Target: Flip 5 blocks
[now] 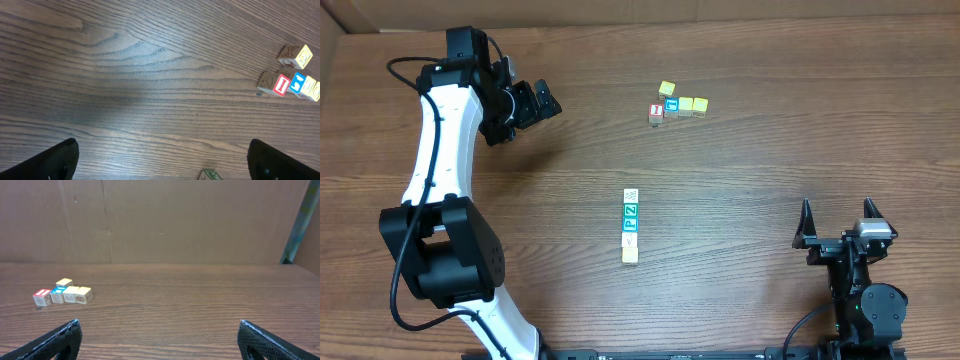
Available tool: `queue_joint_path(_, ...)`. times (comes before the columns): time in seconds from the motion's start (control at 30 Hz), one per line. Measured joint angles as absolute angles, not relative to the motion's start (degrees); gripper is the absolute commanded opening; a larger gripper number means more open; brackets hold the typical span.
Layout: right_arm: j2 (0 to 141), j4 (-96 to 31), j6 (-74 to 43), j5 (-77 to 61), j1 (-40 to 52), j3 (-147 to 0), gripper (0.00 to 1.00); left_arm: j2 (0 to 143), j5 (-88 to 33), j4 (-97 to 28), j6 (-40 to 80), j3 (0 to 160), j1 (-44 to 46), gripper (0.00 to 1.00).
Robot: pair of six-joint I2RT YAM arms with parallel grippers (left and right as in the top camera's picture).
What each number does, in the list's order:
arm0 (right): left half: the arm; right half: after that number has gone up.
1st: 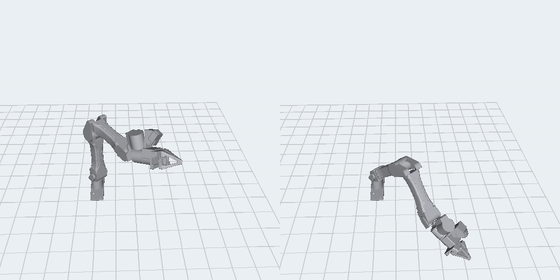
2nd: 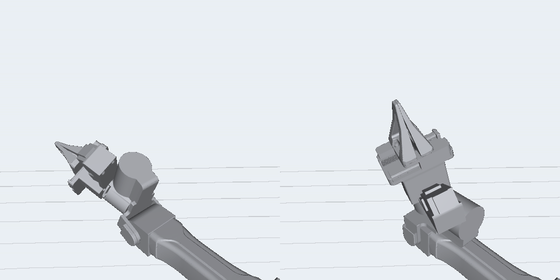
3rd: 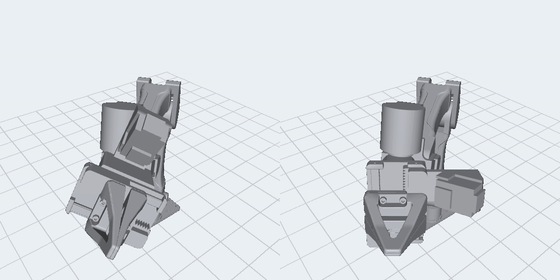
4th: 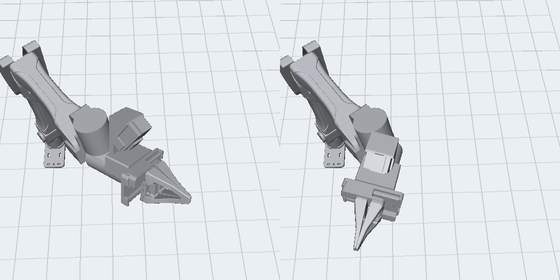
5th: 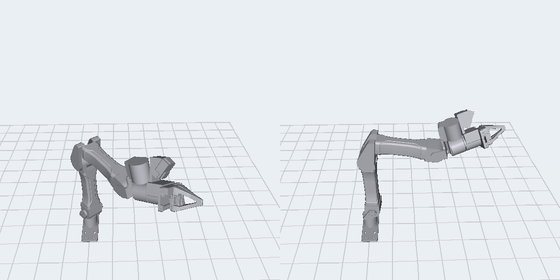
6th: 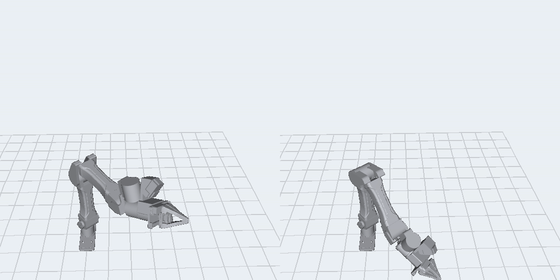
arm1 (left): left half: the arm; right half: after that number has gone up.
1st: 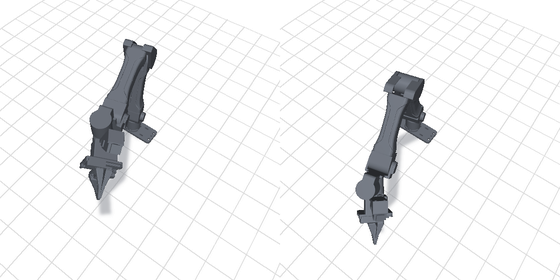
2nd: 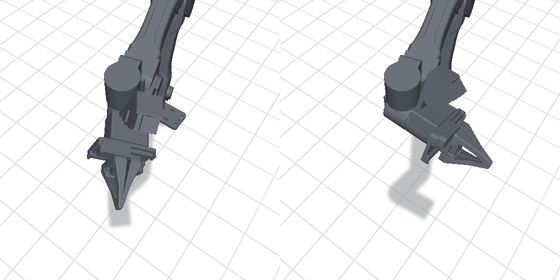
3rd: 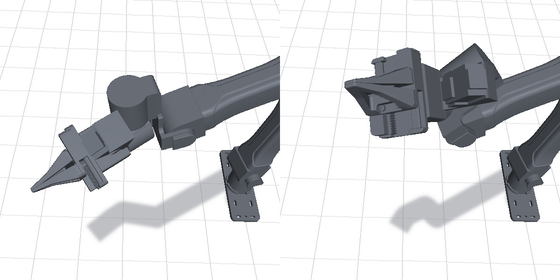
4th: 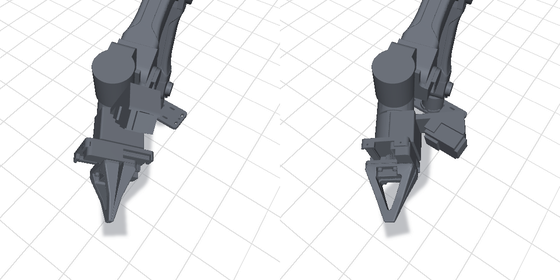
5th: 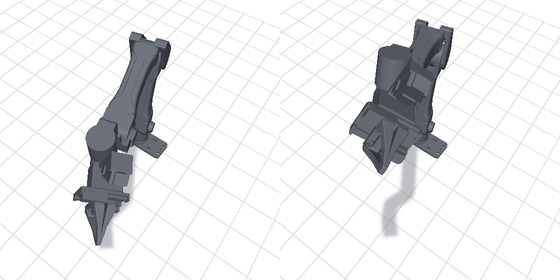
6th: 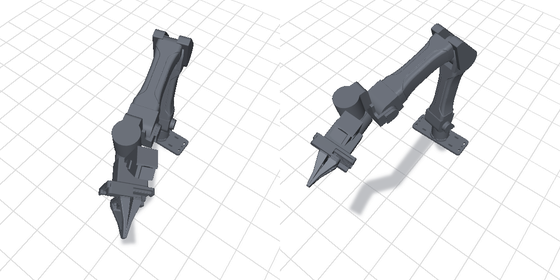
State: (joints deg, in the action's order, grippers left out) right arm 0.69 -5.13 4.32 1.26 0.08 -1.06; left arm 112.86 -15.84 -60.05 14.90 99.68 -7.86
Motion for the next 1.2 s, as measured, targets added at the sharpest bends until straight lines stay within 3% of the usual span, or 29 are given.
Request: queue_joint_path(1.2, 0.7, -5.1, 4.3, 1.3, 0.1, -1.1, 1.00, 110.5, -14.8, -60.0, 14.9, 99.6, -7.7, 1.00)
